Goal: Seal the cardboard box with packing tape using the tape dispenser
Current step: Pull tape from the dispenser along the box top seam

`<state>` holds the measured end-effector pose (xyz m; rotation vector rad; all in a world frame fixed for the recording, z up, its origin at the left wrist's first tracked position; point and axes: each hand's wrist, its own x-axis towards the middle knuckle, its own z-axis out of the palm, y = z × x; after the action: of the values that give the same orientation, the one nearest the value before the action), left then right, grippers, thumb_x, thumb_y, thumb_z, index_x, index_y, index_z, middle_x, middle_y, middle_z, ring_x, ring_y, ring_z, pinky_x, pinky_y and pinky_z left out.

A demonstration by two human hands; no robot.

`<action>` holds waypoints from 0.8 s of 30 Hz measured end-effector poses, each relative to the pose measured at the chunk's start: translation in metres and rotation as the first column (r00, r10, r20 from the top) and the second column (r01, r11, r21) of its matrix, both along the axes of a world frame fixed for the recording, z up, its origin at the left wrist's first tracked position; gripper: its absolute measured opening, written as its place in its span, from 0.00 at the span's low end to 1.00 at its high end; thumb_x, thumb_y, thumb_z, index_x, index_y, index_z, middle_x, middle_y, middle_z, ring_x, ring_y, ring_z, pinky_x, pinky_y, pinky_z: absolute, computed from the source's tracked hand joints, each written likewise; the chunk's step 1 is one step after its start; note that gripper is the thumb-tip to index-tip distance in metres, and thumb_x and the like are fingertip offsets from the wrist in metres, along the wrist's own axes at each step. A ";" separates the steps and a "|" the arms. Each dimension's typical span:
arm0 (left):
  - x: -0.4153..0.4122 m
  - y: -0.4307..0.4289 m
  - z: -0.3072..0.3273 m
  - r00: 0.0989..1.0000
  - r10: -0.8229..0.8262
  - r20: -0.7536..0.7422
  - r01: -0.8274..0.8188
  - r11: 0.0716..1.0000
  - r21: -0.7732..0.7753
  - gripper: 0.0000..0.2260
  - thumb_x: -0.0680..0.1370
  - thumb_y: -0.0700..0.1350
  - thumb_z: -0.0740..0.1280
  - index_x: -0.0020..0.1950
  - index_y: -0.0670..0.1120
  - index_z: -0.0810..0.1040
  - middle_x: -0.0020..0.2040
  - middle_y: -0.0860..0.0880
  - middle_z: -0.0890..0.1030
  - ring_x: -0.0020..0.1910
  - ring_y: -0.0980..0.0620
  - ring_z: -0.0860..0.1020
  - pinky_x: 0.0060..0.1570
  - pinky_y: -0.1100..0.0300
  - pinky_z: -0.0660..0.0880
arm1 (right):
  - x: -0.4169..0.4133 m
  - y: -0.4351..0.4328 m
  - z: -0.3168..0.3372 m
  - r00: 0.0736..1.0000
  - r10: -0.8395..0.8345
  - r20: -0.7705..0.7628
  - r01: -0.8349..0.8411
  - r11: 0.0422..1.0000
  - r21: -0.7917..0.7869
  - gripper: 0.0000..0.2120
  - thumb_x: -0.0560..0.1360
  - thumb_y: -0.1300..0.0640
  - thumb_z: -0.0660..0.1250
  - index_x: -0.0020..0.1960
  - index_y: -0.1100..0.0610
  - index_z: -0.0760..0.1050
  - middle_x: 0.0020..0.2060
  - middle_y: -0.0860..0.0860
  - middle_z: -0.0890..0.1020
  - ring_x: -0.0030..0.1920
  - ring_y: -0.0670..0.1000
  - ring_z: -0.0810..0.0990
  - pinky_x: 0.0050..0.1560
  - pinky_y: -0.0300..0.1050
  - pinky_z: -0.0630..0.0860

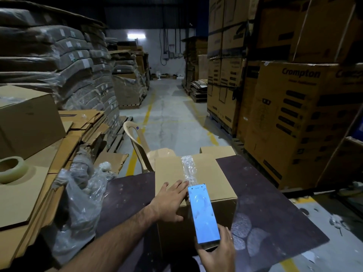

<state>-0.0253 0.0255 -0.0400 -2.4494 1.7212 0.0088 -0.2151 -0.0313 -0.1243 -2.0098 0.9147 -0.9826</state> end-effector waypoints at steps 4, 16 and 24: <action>-0.001 0.000 0.000 1.000 0.007 0.002 -0.007 1.000 0.000 0.46 0.72 0.56 0.70 0.79 0.48 0.43 0.80 0.49 0.43 0.78 0.48 0.43 0.73 0.40 0.47 | 0.004 0.003 0.000 1.000 -0.008 0.020 0.007 0.998 0.060 0.29 0.52 0.56 0.82 0.49 0.47 0.71 0.40 0.50 0.81 0.45 0.57 0.80 0.42 0.45 0.78; 0.001 -0.002 -0.003 0.999 -0.019 -0.043 0.018 1.000 -0.011 0.44 0.72 0.54 0.70 0.79 0.51 0.44 0.80 0.53 0.45 0.78 0.51 0.44 0.72 0.34 0.49 | -0.005 0.002 0.014 0.996 0.093 -0.001 -0.092 0.986 0.136 0.29 0.56 0.53 0.80 0.50 0.44 0.68 0.41 0.44 0.79 0.48 0.50 0.79 0.47 0.45 0.80; -0.004 -0.003 0.001 0.996 0.027 -0.080 -0.027 1.000 -0.001 0.44 0.73 0.53 0.70 0.79 0.53 0.44 0.80 0.55 0.45 0.78 0.52 0.45 0.71 0.31 0.48 | -0.014 0.010 0.021 0.995 0.096 0.012 -0.097 0.988 0.122 0.27 0.55 0.42 0.74 0.52 0.43 0.68 0.44 0.46 0.81 0.48 0.50 0.79 0.46 0.49 0.81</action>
<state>-0.0289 0.0227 -0.0393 -2.5059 1.7199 0.1095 -0.2289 -0.0216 -0.1032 -1.9285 0.8457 -0.8581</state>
